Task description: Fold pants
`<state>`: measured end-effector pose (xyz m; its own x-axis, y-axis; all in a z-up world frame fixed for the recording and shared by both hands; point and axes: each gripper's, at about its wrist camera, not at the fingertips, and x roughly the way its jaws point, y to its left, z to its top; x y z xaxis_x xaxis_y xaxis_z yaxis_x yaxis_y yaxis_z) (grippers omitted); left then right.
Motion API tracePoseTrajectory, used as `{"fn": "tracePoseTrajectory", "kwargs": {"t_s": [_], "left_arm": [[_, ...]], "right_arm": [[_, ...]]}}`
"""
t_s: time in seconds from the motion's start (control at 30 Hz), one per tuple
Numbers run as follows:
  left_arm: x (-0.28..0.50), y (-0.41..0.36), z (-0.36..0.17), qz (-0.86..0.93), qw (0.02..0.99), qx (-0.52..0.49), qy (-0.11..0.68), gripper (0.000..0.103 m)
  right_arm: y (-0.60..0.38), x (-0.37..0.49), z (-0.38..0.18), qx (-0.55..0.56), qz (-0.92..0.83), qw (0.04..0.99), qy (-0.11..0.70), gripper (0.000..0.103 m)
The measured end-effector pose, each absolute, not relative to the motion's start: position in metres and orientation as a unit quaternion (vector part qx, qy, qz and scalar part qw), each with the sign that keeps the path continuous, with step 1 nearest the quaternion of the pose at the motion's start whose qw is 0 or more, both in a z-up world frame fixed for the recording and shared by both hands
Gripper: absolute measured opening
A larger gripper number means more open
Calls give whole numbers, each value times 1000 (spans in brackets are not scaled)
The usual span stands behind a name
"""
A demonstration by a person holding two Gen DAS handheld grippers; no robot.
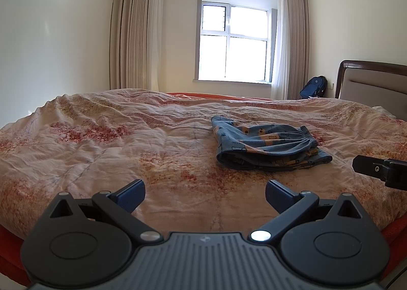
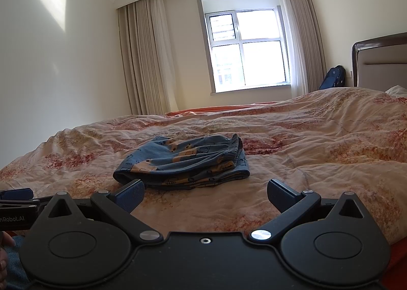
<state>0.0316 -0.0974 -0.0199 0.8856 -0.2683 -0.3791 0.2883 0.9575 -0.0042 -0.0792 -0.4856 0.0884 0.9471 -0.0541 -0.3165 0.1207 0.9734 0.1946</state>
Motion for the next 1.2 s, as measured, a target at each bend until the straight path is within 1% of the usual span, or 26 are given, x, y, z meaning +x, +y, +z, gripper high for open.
{"fn": "tracePoseTrajectory", "kwargs": {"t_s": [1.2], "left_arm": [[28, -99, -26, -136, 970, 25, 200, 103]], "right_arm": [[-482, -77, 83, 104, -40, 979, 171, 103]]}}
